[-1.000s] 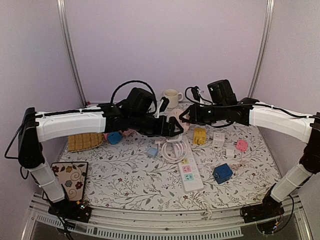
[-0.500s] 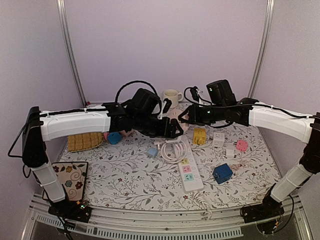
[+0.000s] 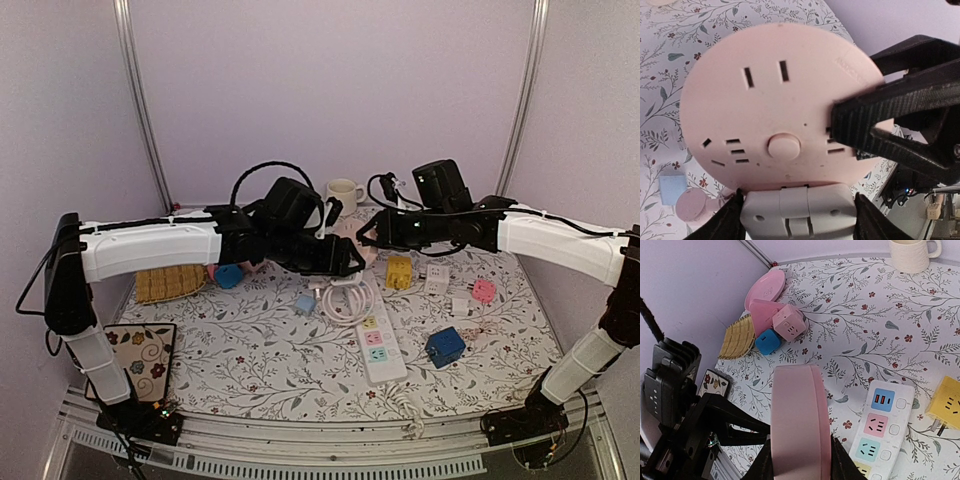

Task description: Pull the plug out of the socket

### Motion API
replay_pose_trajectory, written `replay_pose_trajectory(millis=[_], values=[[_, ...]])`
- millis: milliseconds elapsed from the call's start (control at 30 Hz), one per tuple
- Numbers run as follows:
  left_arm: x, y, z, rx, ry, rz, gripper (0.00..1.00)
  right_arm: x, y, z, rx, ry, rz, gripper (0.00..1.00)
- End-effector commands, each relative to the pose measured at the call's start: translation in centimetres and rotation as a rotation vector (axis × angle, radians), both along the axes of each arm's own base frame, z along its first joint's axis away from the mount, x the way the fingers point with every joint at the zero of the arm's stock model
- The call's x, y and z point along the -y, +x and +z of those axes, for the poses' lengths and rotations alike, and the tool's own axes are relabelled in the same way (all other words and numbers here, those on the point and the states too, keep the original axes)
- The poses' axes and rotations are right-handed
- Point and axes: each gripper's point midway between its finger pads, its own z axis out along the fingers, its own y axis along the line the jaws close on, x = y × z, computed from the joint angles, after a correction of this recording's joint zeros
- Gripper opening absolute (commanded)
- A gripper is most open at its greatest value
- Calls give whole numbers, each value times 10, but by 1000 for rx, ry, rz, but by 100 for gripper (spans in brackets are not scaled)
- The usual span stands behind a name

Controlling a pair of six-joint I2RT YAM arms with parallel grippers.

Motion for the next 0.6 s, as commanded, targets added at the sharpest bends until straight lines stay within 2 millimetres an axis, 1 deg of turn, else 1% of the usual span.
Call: replay_pose_trajectory(millis=[0,100,267,400,567], values=[[4,-3,1,10,17,-1,47,-6,4,39,95,65,-2,4],[3,-3,7,21,8,4,36,-3,7,31,86,44,-22,4],[-3,-2,26,62,-27,20,27,0,10,4,15,13,-43,4],[-9,-3,45,107,-76,38,23,8,16,-17,-44,2,-75,4],[-20,-7,64,156,-135,57,23,17,21,-30,-66,-19,-109,4]])
